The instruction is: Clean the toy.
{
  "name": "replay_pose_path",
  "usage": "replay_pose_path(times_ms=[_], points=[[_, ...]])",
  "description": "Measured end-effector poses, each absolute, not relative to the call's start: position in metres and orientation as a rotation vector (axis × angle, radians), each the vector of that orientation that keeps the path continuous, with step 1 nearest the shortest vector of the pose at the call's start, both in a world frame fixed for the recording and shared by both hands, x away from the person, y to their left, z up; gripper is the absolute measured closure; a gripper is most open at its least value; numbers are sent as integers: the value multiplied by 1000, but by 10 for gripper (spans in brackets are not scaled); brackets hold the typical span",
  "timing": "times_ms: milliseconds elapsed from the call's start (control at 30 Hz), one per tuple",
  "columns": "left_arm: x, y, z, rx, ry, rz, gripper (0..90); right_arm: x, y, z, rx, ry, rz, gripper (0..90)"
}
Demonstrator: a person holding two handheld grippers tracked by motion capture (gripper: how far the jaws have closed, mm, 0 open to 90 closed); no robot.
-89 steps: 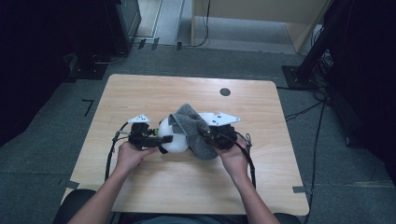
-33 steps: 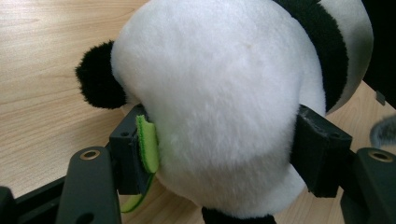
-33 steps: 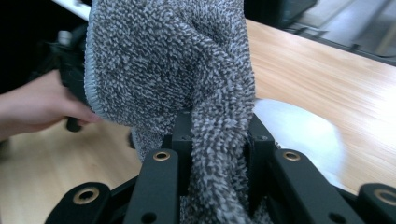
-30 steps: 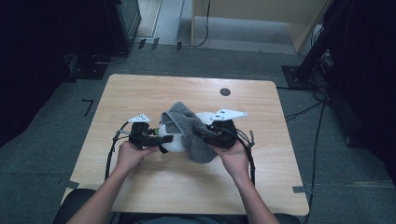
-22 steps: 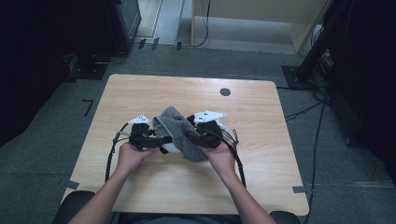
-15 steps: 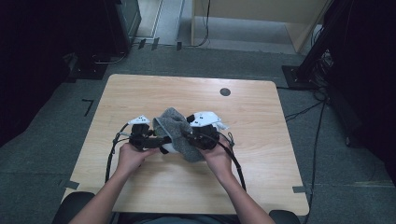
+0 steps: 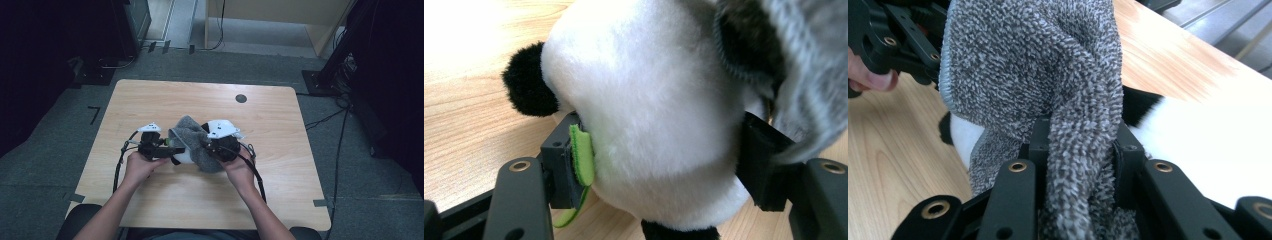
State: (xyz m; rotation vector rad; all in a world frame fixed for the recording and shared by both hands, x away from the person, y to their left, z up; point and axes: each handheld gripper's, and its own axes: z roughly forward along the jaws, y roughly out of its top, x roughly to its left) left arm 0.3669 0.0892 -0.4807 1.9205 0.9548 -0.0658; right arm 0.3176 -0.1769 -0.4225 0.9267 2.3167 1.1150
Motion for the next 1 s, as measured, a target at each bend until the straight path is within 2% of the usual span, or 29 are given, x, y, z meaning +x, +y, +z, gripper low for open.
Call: replay_pose_path(times_ms=[533,1000], points=[[371,90,-480,1923,958,-89,320,314,-241,-411,1099,2194,1107,707],[372,91,-480,1925,952,-96,319,328,-276,-438,1297,2176,1115,717]])
